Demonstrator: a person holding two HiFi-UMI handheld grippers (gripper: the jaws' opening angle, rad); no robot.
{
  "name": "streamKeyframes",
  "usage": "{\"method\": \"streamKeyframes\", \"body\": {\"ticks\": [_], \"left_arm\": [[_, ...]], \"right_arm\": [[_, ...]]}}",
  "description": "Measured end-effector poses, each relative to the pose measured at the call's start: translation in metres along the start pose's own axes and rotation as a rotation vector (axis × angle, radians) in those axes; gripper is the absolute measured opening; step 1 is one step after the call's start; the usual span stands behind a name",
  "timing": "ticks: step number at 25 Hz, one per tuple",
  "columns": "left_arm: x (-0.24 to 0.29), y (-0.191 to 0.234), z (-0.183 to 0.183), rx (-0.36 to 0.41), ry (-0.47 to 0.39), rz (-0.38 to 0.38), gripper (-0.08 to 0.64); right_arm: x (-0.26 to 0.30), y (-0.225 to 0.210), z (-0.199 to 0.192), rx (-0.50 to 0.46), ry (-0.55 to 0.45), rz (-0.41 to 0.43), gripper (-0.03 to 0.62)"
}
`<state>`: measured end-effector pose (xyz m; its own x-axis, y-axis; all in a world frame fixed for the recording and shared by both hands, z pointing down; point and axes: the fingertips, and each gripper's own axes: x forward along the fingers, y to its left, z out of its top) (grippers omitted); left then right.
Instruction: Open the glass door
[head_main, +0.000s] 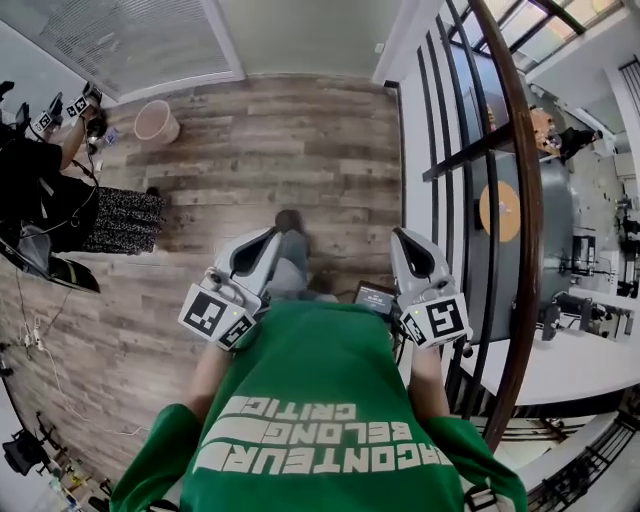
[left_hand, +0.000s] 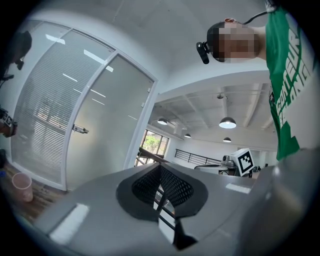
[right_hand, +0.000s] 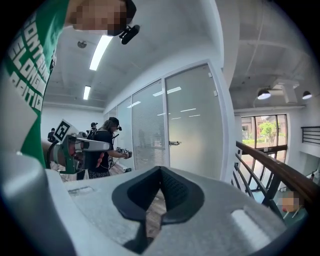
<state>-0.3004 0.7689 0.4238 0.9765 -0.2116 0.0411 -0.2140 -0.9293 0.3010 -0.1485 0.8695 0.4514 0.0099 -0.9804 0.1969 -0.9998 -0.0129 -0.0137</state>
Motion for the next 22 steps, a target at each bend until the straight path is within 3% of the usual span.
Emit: {"method": "streamKeyframes", "body": {"ticks": [6,12,22], "left_arm": [[0.044,0.028,0.014,-0.015,-0.039,-0.022,0.017],[0.083,0.084,0.042,-0.043,-0.076,-0.019,0.017],[0.122,0.176,0.076,-0.053,-0.095,-0.01,0.017]], "right_arm": [[0.039,-0.031,0.01,-0.014,0.02,0.002,-0.008],[0.103,-0.061,0.04,-0.048,0.034,0.01,-0.008],[0.217,-0.071,0.068,-0.078,0.058,0.081,-0.008]]}}
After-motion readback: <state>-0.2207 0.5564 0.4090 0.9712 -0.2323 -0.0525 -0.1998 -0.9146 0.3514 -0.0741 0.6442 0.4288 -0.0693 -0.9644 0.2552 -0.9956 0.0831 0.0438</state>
